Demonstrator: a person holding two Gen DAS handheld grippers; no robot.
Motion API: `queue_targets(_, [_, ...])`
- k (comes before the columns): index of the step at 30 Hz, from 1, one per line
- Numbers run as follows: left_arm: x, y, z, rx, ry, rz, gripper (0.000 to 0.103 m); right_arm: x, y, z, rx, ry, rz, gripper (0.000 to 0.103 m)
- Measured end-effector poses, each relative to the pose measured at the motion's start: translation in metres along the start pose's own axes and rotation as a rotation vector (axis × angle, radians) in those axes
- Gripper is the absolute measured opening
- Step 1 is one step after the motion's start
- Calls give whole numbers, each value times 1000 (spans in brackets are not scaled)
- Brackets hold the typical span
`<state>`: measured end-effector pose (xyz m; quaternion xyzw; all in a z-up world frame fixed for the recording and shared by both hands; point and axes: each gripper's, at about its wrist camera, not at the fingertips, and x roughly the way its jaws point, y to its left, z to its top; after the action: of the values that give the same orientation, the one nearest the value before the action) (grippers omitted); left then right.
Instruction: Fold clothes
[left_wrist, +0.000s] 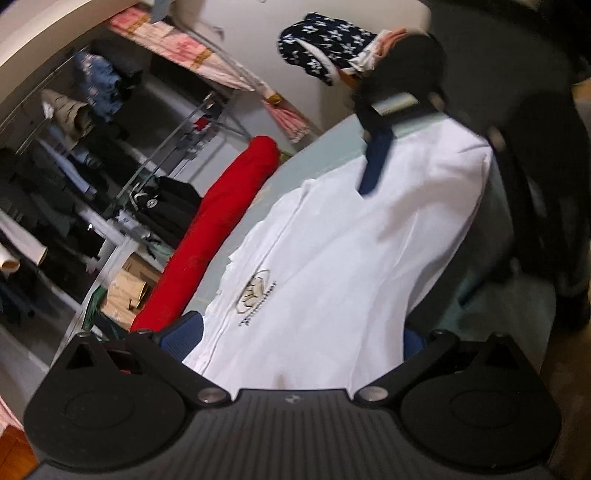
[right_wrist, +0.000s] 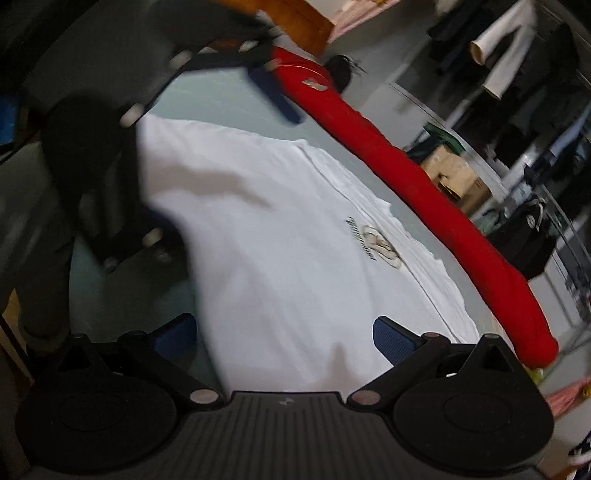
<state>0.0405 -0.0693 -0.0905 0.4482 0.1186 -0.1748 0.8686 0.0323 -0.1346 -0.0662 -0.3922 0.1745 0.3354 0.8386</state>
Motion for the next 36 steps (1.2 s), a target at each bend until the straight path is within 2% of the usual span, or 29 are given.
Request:
queue_targets(3, [0, 2, -1, -11, 8, -8, 102, 12, 7, 3, -12, 6, -71, 103])
queue_targets(6, [1, -4, -10, 31, 30, 5, 103, 20, 9, 2, -24, 17, -178, 103])
queue_targets(10, [2, -12, -23, 86, 59, 22, 103, 15, -2, -12, -31, 52, -263, 103])
queue_targets(16, [2, -19, -33, 141, 89, 57, 103, 9, -23, -45, 11, 114, -309, 103])
queue_targets(19, [7, -24, -24, 185, 85, 89, 103, 11, -26, -44, 28, 113, -322, 103])
queue_targets(22, [15, -35, -12, 236, 72, 109, 103, 19, -19, -30, -5, 84, -326, 103])
queue_targets(25, [18, -42, -17, 319, 71, 137, 103, 26, -13, -23, -57, 75, -329, 103])
queue_targets(31, [19, -35, -44, 396, 149, 202, 103, 15, -29, -47, -84, 141, -384, 103])
queue_targets(36, [24, -39, -41, 425, 164, 219, 103, 13, -32, -55, -104, 150, -433, 103])
